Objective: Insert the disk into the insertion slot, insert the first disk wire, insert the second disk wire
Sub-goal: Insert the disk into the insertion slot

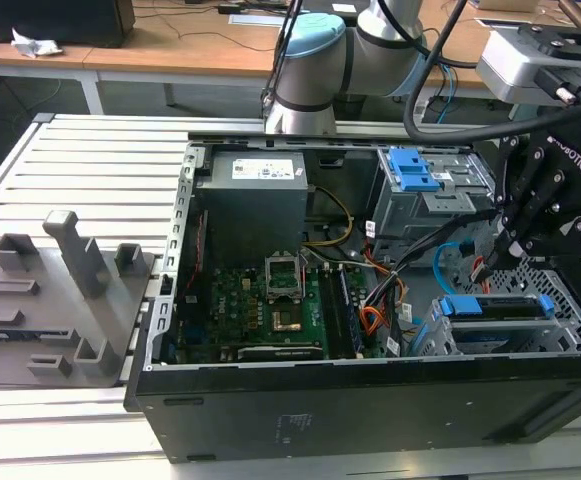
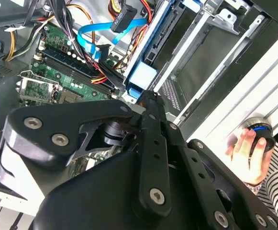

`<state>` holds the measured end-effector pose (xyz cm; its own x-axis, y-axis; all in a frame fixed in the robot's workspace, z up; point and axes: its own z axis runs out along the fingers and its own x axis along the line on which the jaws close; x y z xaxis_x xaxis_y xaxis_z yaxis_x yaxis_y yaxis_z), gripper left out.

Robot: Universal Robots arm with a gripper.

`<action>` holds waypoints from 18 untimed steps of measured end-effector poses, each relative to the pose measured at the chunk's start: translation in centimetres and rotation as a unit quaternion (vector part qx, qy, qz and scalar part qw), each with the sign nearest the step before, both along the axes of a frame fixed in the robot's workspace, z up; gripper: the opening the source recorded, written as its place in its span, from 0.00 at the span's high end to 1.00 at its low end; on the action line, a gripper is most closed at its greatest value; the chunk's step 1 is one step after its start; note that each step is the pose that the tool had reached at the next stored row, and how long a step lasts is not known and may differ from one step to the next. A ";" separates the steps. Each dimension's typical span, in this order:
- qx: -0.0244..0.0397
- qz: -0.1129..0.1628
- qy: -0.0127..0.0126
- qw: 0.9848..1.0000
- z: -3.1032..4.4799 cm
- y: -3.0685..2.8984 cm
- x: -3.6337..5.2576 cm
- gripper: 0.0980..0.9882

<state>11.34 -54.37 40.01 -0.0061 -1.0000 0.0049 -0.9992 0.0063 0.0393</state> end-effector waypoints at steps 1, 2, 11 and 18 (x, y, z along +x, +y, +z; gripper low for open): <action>0.000 0.000 0.000 1.000 0.00 0.00 0.00 0.99; 0.000 0.000 0.000 1.000 -0.01 0.00 0.00 0.99; 0.000 0.000 0.002 1.000 -0.07 0.02 1.22 0.99; 0.000 0.000 0.002 1.000 -2.14 0.02 1.27 0.99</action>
